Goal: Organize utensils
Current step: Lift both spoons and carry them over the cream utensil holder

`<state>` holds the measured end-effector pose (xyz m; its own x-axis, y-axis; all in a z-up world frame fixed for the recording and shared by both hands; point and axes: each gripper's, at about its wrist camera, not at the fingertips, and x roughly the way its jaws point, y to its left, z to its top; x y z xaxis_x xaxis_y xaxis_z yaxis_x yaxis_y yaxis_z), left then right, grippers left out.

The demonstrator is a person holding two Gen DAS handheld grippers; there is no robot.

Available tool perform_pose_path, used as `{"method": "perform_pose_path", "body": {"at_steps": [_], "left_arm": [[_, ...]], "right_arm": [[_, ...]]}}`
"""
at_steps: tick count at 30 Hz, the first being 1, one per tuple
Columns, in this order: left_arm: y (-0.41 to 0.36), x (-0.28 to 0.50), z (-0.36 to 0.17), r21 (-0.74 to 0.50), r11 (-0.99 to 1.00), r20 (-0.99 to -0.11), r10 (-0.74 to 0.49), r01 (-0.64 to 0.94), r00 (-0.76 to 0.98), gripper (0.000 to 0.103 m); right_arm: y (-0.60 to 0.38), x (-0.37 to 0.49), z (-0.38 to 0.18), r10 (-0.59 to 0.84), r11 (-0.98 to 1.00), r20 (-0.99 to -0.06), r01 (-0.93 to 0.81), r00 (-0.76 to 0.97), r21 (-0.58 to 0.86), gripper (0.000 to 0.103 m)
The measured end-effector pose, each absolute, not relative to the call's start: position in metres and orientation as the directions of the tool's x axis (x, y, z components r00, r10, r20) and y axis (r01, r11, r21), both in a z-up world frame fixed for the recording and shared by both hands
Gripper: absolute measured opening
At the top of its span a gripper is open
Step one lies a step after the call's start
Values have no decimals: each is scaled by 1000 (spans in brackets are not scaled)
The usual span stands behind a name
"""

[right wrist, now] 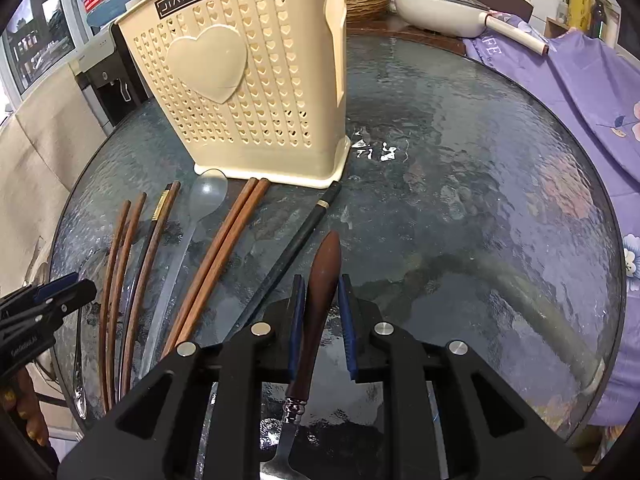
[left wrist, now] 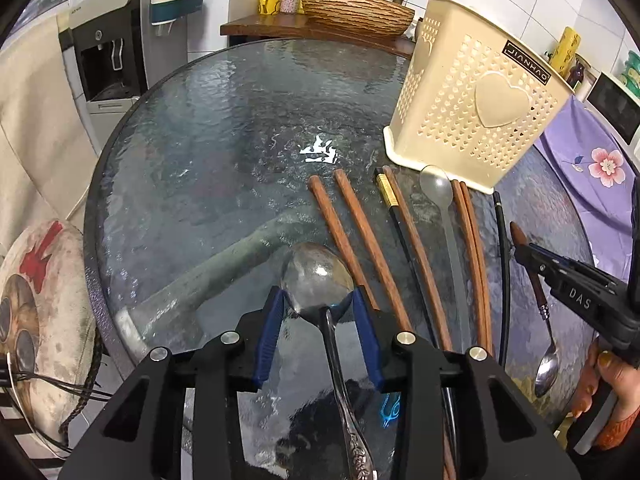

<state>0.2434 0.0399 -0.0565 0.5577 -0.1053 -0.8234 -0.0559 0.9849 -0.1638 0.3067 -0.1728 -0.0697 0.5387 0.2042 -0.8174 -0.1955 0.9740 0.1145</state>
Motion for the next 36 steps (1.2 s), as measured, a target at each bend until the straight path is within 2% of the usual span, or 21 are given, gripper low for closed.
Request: {"method": "perform_pose_path", "body": {"at_steps": [15,19,36], "left_arm": [[34,250,-57,-118,993,-816,-81,-27,572,35],[38,244,-50,-142,990,-790,-102,-19,605,35],[36,218,7,-101,994,-642,-90,33,762,35]], "right_arm": [[-184,304,-66,252,966,-790,-193,559,171,16],[-189,297,-55,274,961,-755,-201,596,190,16],[-200,260,-3,344,939,-620,-275,705,207,16]]}}
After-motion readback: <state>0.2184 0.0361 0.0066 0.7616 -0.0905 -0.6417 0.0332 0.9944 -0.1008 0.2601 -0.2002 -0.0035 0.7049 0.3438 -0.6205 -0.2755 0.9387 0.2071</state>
